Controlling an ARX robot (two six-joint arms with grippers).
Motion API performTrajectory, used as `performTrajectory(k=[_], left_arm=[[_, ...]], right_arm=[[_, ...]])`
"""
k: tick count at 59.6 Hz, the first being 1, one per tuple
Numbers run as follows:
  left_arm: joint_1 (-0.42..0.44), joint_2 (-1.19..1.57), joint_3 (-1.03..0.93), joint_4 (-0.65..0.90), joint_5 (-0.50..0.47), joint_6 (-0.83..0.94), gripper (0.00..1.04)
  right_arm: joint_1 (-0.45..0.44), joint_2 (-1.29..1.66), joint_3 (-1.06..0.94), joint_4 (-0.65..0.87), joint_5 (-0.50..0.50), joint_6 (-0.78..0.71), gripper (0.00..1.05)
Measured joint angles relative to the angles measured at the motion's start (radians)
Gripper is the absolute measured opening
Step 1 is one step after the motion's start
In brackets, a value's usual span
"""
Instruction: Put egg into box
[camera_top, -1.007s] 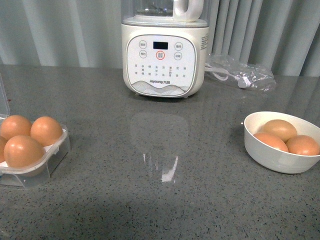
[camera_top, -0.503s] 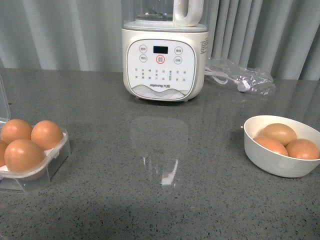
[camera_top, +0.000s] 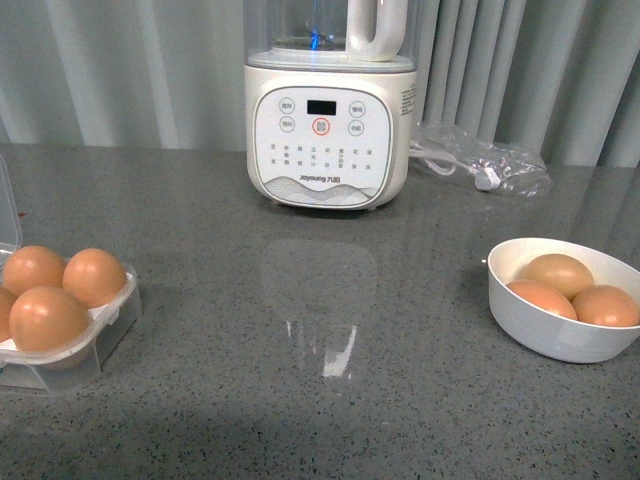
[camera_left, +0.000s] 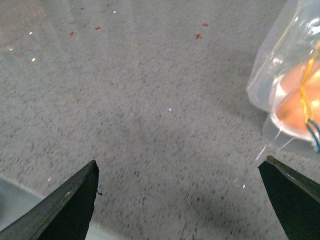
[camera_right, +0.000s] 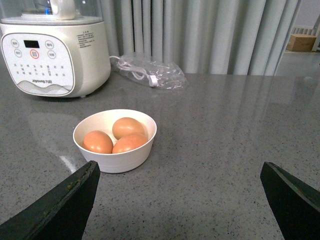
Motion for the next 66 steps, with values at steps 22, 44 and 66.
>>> performTrajectory(k=[22, 44, 66], left_arm=[[0.346, 0.574, 0.254, 0.409, 0.455, 0.129, 0.98], [0.359, 0.791, 0.349, 0.44, 0.589, 0.176, 0.98], [0.177, 0.783, 0.35, 0.459, 0.547, 0.098, 0.98]], right_arm=[[0.0, 0.0, 0.0, 0.0, 0.0, 0.0, 0.98], [0.0, 0.0, 0.0, 0.0, 0.0, 0.0, 0.98], [0.0, 0.0, 0.0, 0.0, 0.0, 0.0, 0.98]])
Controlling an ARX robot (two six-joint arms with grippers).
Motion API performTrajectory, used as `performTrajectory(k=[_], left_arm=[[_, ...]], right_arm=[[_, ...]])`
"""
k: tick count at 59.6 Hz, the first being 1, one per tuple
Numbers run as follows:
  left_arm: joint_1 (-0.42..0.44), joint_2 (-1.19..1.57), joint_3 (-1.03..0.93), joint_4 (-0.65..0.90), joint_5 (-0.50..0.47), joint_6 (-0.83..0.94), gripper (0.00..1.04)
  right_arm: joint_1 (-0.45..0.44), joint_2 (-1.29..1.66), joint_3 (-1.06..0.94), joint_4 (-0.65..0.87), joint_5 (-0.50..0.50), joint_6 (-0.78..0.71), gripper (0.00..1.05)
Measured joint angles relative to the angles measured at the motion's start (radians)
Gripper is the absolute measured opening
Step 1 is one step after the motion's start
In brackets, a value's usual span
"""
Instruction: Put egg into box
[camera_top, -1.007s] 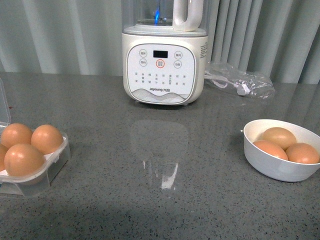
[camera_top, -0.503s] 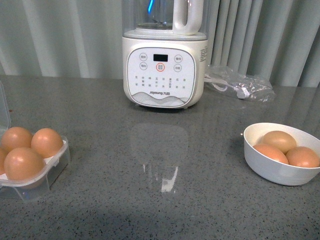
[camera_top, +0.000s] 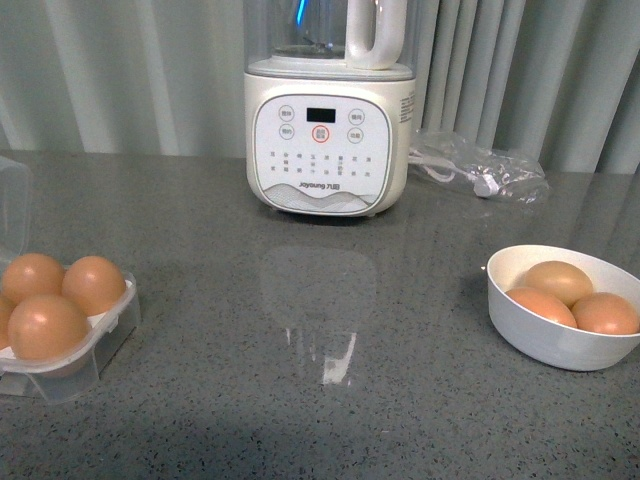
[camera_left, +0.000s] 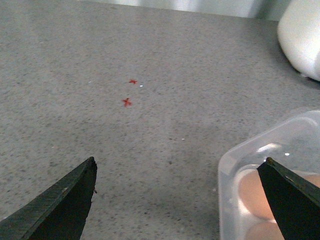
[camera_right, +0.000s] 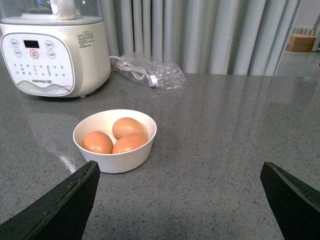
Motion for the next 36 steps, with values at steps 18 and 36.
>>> performTrajectory(k=[18, 36], left_arm=[[-0.228, -0.061, -0.029, -0.049, -0.056, 0.005, 0.98], [-0.296, -0.12, -0.03, -0.15, -0.102, 0.047, 0.98]], right_arm=[[0.0, 0.0, 0.0, 0.0, 0.0, 0.0, 0.98], [0.0, 0.0, 0.0, 0.0, 0.0, 0.0, 0.98]])
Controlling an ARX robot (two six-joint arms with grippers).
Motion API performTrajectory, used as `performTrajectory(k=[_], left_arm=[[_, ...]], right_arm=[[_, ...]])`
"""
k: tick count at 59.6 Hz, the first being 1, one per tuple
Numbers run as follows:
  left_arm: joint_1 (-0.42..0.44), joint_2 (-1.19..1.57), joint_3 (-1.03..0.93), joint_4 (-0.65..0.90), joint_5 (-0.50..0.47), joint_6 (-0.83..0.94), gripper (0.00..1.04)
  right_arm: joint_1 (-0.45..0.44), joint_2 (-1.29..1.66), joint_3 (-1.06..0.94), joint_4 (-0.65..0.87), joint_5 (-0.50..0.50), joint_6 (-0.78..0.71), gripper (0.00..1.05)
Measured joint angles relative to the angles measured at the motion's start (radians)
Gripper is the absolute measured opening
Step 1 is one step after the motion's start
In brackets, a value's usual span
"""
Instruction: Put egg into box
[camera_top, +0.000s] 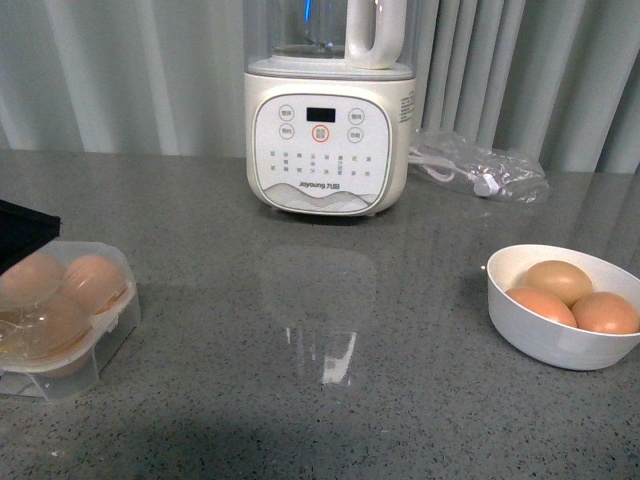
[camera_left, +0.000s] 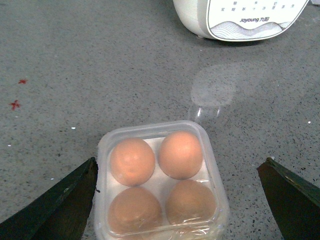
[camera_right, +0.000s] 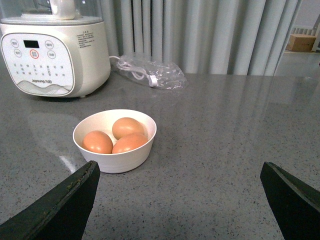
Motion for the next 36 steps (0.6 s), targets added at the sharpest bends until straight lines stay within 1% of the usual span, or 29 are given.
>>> performTrajectory(k=[9, 15, 20, 27, 32, 36], left_arm=[[0.039, -0.08, 0.027, -0.055, -0.017, 0.014, 0.98], [0.092, -0.167, 0.035, -0.114, -0.01, 0.014, 0.98], [0.151, -0.255, 0.032, -0.177, 0.012, 0.014, 0.98], [0.254, -0.386, -0.007, -0.26, 0.076, 0.026, 0.98], [0.323, -0.423, -0.043, -0.274, 0.135, 0.048, 0.98], [0.373, -0.419, -0.058, -0.274, 0.157, 0.055, 0.98]], right_arm=[[0.0, 0.0, 0.0, 0.0, 0.0, 0.0, 0.98], [0.0, 0.0, 0.0, 0.0, 0.0, 0.0, 0.98], [0.0, 0.0, 0.0, 0.0, 0.0, 0.0, 0.98], [0.0, 0.0, 0.0, 0.0, 0.0, 0.0, 0.98], [0.0, 0.0, 0.0, 0.0, 0.0, 0.0, 0.98], [0.0, 0.0, 0.0, 0.0, 0.0, 0.0, 0.98]])
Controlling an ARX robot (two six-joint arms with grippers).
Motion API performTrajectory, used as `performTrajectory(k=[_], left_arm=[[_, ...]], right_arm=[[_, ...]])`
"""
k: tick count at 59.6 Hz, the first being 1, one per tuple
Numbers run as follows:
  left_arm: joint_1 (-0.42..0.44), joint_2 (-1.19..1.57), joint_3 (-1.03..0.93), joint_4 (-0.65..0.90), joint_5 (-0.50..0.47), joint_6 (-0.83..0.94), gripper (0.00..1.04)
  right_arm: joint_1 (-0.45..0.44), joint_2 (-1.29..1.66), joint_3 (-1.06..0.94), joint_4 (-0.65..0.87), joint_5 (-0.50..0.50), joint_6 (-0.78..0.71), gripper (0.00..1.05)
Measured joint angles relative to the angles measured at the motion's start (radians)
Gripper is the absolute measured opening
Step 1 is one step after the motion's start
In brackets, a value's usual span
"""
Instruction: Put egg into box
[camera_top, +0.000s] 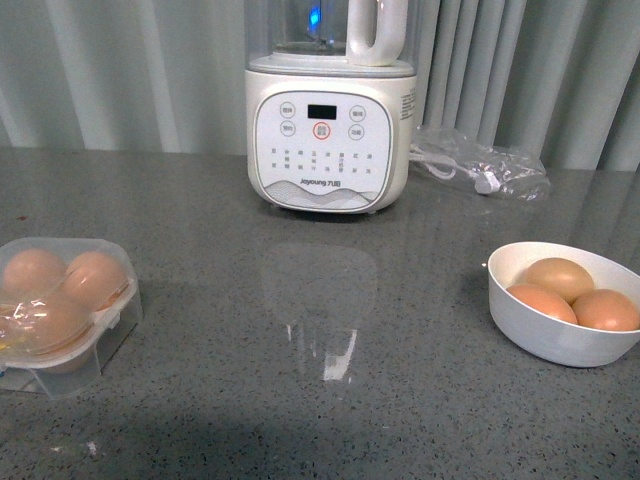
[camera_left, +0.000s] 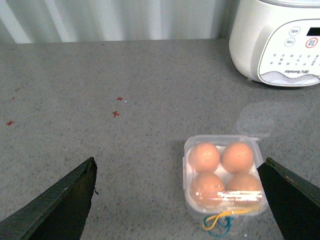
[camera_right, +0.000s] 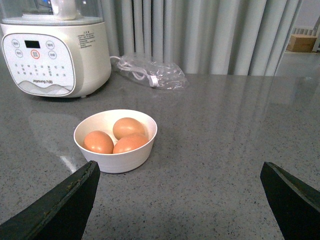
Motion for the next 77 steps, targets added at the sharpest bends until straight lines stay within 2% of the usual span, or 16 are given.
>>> performTrajectory(k=[4, 6, 13, 19, 35, 45, 51, 59, 77], left_arm=[[0.041, 0.011, -0.02, 0.02, 0.031, -0.006, 0.97], [0.057, 0.009, -0.074, 0.138, 0.078, -0.043, 0.9], [0.019, -0.053, -0.204, 0.369, 0.063, -0.117, 0.71], [-0.045, -0.127, -0.27, 0.389, 0.002, -0.145, 0.49], [-0.148, -0.229, -0.365, 0.374, -0.099, -0.158, 0.04], [-0.197, -0.293, -0.401, 0.353, -0.141, -0.164, 0.04], [-0.29, -0.335, -0.424, 0.328, -0.256, -0.165, 0.04], [-0.322, -0.38, -0.443, 0.306, -0.259, -0.165, 0.04], [-0.322, -0.476, -0.476, 0.266, -0.262, -0.165, 0.04]], right_arm=[[0.0, 0.0, 0.0, 0.0, 0.001, 0.0, 0.98], [0.0, 0.0, 0.0, 0.0, 0.001, 0.0, 0.98], [0.0, 0.0, 0.0, 0.0, 0.0, 0.0, 0.98], [0.0, 0.0, 0.0, 0.0, 0.001, 0.0, 0.98], [0.0, 0.0, 0.0, 0.0, 0.0, 0.0, 0.98], [0.0, 0.0, 0.0, 0.0, 0.0, 0.0, 0.98], [0.0, 0.0, 0.0, 0.0, 0.001, 0.0, 0.98], [0.0, 0.0, 0.0, 0.0, 0.0, 0.0, 0.98], [0.0, 0.0, 0.0, 0.0, 0.001, 0.0, 0.98]])
